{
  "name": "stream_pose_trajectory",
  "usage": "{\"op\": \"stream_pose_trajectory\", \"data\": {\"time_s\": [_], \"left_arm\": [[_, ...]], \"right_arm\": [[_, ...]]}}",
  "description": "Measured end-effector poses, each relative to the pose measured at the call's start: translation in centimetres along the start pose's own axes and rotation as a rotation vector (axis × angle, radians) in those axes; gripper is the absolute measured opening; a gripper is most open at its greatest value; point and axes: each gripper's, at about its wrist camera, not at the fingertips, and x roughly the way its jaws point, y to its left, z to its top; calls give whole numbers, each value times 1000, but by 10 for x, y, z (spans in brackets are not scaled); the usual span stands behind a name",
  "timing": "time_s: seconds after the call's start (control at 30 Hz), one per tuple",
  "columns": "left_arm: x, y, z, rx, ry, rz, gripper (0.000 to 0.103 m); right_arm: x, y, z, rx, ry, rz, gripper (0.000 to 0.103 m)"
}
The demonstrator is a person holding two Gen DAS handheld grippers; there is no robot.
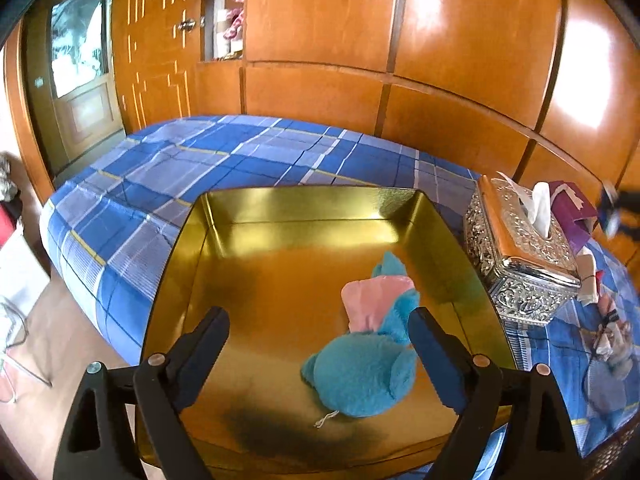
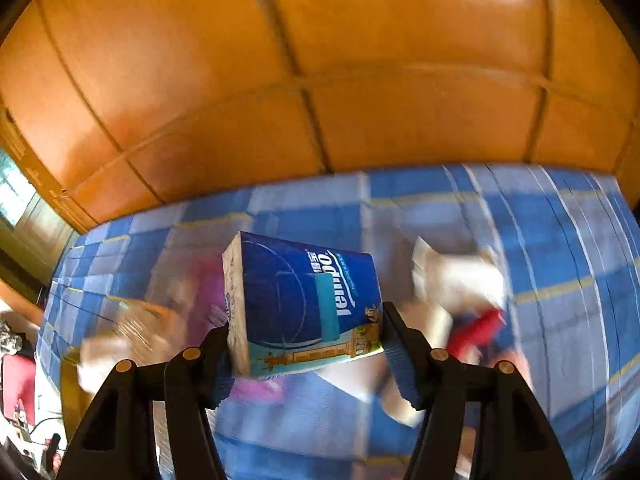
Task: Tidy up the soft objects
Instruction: 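Carry the blue plush toy into the gold tray and open the left gripper, then carry the blue Tempo pack into the gold tray and open the right gripper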
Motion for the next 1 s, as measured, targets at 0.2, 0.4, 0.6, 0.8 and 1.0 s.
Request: {"op": "stream_pose_trajectory", "data": {"time_s": [0.2, 0.4, 0.6, 0.8, 1.0], "left_arm": [[-2, -5, 0, 25, -13, 2, 91], [1, -1, -2, 28, -17, 19, 91], [7, 11, -1, 8, -10, 47, 91], [10, 37, 5, -59, -15, 101, 91], [7, 60, 8, -122, -26, 137, 91]], "right_arm": [[-4, 121, 10, -248, -33, 179, 64], [-10, 220, -66, -600, 71, 389, 64], [2, 266, -139, -818, 204, 421, 64], [30, 288, -156, -819, 259, 370, 64], [67, 309, -143, -678, 223, 321, 68]]}}
